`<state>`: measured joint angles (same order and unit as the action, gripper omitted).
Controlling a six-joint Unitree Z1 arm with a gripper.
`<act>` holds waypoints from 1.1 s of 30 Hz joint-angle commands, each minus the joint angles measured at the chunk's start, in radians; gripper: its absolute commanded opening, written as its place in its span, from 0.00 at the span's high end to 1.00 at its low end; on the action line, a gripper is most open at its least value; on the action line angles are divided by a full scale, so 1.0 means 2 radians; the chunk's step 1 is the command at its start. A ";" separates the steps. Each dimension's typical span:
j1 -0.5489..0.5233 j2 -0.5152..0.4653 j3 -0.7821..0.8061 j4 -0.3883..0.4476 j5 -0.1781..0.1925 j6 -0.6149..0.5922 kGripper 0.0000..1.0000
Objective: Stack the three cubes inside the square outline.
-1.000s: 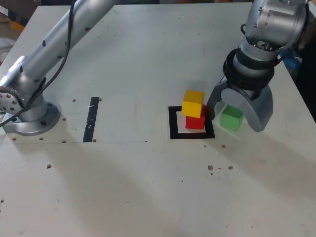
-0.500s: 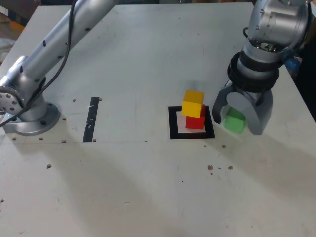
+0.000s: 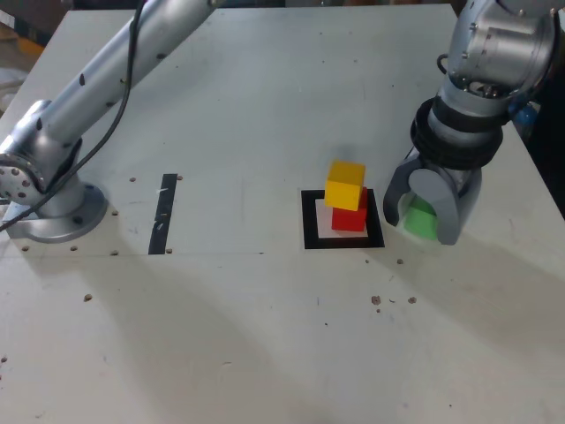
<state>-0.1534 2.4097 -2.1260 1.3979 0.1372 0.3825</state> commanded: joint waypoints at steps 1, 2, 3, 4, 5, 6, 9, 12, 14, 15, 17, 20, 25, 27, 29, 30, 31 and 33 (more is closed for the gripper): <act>0.001 -0.001 -0.005 0.005 0.001 -0.002 0.84; 0.001 -0.004 -0.009 0.010 0.003 -0.003 0.84; 0.001 -0.007 -0.011 0.013 0.004 -0.005 0.84; 0.000 -0.015 -0.015 0.018 0.006 -0.008 0.84; -0.001 -0.024 -0.018 0.022 0.008 -0.012 0.85; -0.003 -0.036 -0.022 0.026 0.010 -0.016 0.86; -0.015 -0.082 -0.030 0.030 0.020 -0.032 0.92; -0.031 -0.129 -0.035 0.038 0.033 -0.046 0.97; -0.038 -0.151 -0.035 0.054 0.041 -0.052 0.98; -0.040 -0.160 -0.032 0.063 0.044 -0.053 0.98; -0.040 -0.171 -0.022 0.082 0.045 -0.056 0.97; -0.035 -0.183 0.002 0.102 0.037 -0.069 0.97; -0.026 -0.198 0.052 0.112 -0.006 -0.124 0.97; -0.024 -0.198 0.063 0.112 -0.019 -0.141 0.97; -0.024 -0.197 0.069 0.111 -0.027 -0.152 0.97; -0.023 -0.196 0.073 0.111 -0.030 -0.155 0.97; -0.022 -0.194 0.076 0.110 -0.033 -0.158 0.97; -0.019 -0.192 0.083 0.108 -0.038 -0.162 0.97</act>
<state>-0.1978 2.0201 -1.9660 1.6080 0.0639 0.0618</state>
